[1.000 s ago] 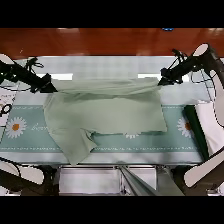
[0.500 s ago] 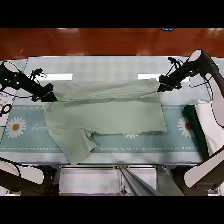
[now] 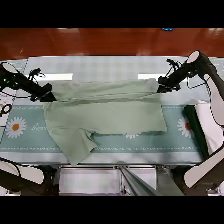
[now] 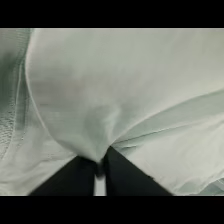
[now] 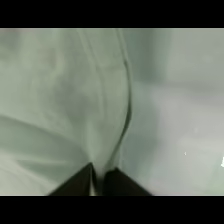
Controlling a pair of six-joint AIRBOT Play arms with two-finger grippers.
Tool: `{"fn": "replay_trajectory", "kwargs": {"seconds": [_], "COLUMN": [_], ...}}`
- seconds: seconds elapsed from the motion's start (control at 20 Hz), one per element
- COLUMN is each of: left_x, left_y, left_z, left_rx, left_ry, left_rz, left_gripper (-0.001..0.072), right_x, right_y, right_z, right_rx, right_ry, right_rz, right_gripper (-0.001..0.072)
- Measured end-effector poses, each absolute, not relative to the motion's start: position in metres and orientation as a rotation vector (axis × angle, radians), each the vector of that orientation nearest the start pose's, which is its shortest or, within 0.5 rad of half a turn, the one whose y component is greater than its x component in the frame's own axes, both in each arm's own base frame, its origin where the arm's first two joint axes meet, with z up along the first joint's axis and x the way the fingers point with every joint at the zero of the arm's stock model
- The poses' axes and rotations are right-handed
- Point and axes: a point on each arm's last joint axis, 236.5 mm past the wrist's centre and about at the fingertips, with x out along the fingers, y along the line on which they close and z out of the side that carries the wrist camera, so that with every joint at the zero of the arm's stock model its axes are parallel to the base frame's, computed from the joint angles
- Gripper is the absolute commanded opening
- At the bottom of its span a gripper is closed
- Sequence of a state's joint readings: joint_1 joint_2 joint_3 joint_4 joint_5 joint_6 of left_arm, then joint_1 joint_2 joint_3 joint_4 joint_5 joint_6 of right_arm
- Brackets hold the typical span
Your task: Fold the shirts.
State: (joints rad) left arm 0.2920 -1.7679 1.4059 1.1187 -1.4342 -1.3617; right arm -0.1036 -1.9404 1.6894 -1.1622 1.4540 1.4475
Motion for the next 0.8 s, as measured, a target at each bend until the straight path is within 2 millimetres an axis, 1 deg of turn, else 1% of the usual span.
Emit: {"fn": "replay_trajectory", "kwargs": {"seconds": [0.1,0.15,0.2,0.25,0.35,0.4,0.45,0.5,0.55,0.6,0.65,0.8], "left_x": [0.388,0.386,0.386,0.387,0.385,0.378,0.365,0.347,0.329,0.306,0.289,0.241], "left_y": [0.013,0.019,0.027,0.039,0.053,0.055,0.059,0.060,0.059,0.055,0.051,0.046], "left_z": [-0.083,-0.079,-0.071,-0.060,-0.038,-0.030,-0.025,-0.023,-0.026,-0.029,-0.032,-0.046], "left_rx": [-0.528,-0.512,-0.508,-0.508,-0.546,-0.575,-0.603,-0.647,-0.691,-0.749,-0.809,-0.955], "left_ry": [1.646,1.654,1.643,1.614,1.530,1.502,1.482,1.473,1.470,1.469,1.457,1.422], "left_rz": [-0.225,-0.216,-0.201,-0.165,-0.117,-0.106,-0.083,-0.064,-0.042,-0.030,-0.018,0.062], "left_gripper": [0.0509,0.0509,0.0509,0.0509,0.0509,0.0509,0.0509,0.0509,0.0509,0.0509,0.0509,0.0509], "right_x": [0.444,0.443,0.443,0.442,0.438,0.433,0.426,0.416,0.405,0.390,0.375,0.327], "right_y": [0.045,0.041,0.030,0.017,-0.009,-0.019,-0.026,-0.029,-0.027,-0.023,-0.018,0.005], "right_z": [-0.086,-0.077,-0.063,-0.049,-0.018,-0.005,0.002,0.007,0.008,0.003,-0.003,-0.029], "right_rx": [0.393,0.398,0.398,0.399,0.419,0.435,0.449,0.472,0.492,0.510,0.528,0.588], "right_ry": [1.649,1.655,1.652,1.637,1.581,1.546,1.517,1.485,1.461,1.442,1.428,1.408], "right_rz": [0.282,0.285,0.275,0.256,0.197,0.166,0.137,0.119,0.116,0.115,0.116,0.133], "right_gripper": [0.0408,0.0409,0.0409,0.0409,0.0412,0.0413,0.0413,0.0413,0.0413,0.0413,0.0413,0.0413]}}
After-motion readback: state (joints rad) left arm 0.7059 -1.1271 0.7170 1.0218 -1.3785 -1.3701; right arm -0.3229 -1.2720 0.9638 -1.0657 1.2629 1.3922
